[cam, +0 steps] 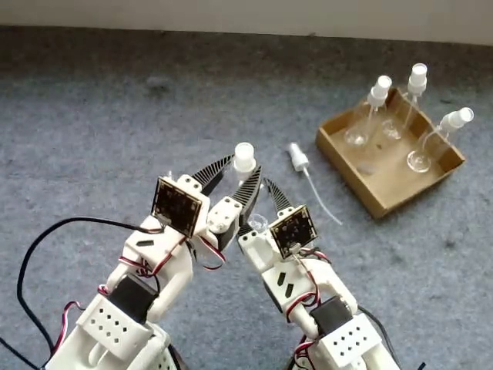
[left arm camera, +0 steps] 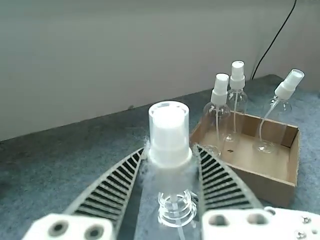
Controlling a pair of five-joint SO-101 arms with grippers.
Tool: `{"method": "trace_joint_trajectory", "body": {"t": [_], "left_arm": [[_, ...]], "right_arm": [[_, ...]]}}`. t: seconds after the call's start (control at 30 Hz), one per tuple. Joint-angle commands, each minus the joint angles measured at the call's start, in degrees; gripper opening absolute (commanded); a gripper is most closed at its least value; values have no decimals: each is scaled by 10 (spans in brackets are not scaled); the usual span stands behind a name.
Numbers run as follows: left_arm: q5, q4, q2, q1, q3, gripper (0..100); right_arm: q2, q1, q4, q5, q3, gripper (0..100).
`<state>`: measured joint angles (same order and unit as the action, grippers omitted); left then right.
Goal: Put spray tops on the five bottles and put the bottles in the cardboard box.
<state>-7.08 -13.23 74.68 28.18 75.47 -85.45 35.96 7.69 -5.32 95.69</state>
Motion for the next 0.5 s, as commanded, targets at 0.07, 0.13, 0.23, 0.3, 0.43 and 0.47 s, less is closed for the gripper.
{"method": "trace_joint_trajectory", "body": {"t": [0.07, 0.13, 0.23, 0.3, 0.43, 0.47], "left_arm": [[-2, 28, -5, 13, 18, 5], [-3, 58, -5, 13, 26, 5], [-3, 75, -6, 9, 23, 5], [-4, 75, -6, -10, 18, 5], [-4, 75, -7, -34, 12, 5], [-4, 75, -7, -33, 12, 5]], "right_arm": [[-9, 0, 0, 0, 66, 179], [-9, 0, 0, 0, 66, 179], [-9, 0, 0, 0, 66, 179], [-9, 0, 0, 0, 66, 179], [-9, 0, 0, 0, 66, 179], [-9, 0, 0, 0, 66, 179]]}}
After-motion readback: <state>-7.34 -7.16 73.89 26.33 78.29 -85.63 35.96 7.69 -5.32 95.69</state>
